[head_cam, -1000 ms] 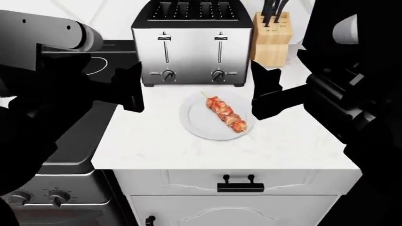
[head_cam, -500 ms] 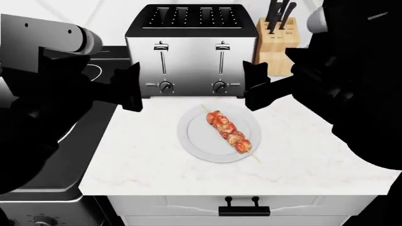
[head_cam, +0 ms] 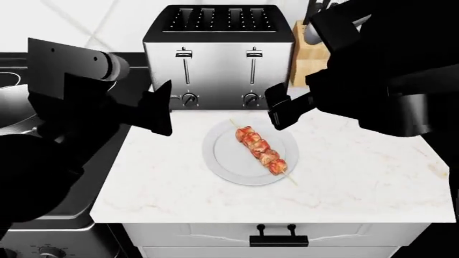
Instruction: Frozen meat rests on a plate on the counter. Retrieve the meat and place it in a pot on a burner. Then turn the burner on.
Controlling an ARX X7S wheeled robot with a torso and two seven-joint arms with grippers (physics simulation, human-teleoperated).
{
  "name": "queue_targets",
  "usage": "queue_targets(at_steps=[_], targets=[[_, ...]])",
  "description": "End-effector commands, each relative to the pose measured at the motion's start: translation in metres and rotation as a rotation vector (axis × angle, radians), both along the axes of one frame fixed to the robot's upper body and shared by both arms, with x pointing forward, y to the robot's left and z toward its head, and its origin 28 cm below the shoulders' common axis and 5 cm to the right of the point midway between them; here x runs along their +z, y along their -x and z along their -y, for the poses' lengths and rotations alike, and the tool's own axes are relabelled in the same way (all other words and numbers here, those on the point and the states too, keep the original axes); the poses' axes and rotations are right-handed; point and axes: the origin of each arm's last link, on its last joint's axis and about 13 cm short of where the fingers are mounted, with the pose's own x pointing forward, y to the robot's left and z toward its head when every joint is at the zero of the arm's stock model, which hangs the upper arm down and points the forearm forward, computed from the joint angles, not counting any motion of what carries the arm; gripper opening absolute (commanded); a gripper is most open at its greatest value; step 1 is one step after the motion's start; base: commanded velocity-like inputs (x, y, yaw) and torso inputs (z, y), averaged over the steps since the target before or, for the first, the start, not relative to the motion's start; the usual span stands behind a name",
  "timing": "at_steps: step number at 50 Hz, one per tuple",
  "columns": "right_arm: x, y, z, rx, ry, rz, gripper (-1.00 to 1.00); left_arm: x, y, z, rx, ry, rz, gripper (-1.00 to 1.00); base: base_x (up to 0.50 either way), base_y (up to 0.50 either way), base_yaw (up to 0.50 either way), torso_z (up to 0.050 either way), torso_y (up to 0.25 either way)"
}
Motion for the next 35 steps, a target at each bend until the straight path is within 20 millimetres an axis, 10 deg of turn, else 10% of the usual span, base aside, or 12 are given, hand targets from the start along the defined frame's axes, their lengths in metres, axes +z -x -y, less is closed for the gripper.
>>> queue_targets(at_steps=[1,35], targets=[[-0.013,-0.015,-0.001,0.026,0.042,-0.079,1.00,-0.005,-0.003,-0.001,-0.007,-0.015,0.004,1.00,0.00,0.00,0.00,0.000,0.000],[-0.051,-0.040,-0.011,0.131,-0.055,-0.170,1.00,-0.011,-0.003,-0.005,0.038,-0.058,0.000,1.00,0.00,0.00,0.00,0.000,0.000]])
